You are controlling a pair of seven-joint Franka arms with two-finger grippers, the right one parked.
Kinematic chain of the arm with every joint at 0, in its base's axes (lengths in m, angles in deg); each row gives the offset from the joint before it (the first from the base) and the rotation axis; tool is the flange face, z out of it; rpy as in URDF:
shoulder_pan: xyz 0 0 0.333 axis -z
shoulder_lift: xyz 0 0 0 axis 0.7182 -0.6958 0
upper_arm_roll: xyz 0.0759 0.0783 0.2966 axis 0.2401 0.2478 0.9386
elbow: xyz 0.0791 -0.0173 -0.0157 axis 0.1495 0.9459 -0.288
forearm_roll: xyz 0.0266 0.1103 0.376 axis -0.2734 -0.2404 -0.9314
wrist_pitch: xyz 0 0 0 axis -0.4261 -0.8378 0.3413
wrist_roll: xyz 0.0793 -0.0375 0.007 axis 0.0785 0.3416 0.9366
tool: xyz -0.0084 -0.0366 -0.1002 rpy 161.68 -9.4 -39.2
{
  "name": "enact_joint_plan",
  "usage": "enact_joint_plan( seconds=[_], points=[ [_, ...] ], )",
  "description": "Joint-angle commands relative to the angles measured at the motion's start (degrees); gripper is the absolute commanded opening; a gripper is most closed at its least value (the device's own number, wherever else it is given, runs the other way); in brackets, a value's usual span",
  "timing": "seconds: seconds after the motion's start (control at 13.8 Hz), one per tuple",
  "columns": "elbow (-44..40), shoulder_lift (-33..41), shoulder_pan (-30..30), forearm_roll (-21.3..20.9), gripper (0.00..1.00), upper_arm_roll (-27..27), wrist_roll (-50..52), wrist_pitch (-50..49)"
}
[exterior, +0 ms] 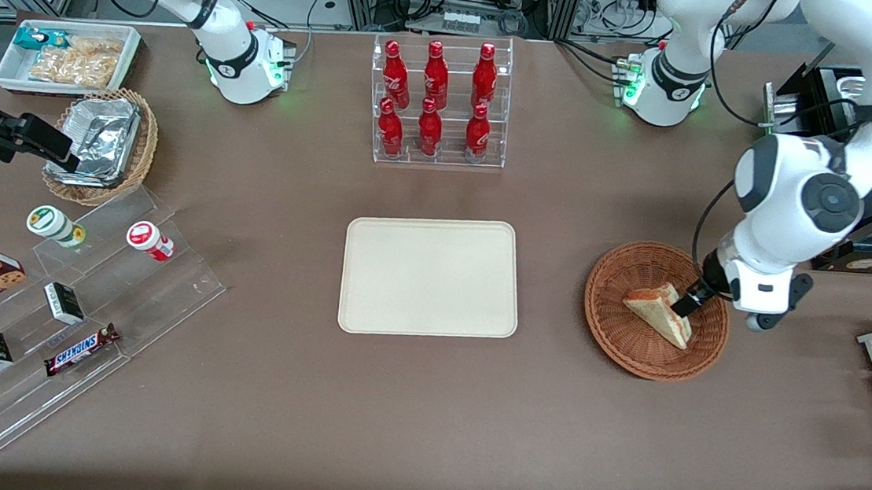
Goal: Place sandwich from basket to tray
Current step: 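Move the left gripper down over the sandwich in the wicker basket, then close the left gripper on the wrapped sandwich wedge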
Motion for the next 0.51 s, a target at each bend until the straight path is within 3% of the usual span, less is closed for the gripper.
enact_joint_plan(
  seconds=[0.0, 0.44],
  points=[
    [2.9, -1.0, 0.4, -0.1, 1.0, 0.0, 2.4, 4.0],
    [3.2, -5.0, 0.5, 0.1, 1.0, 0.0, 3.6, 7.9]
  ],
)
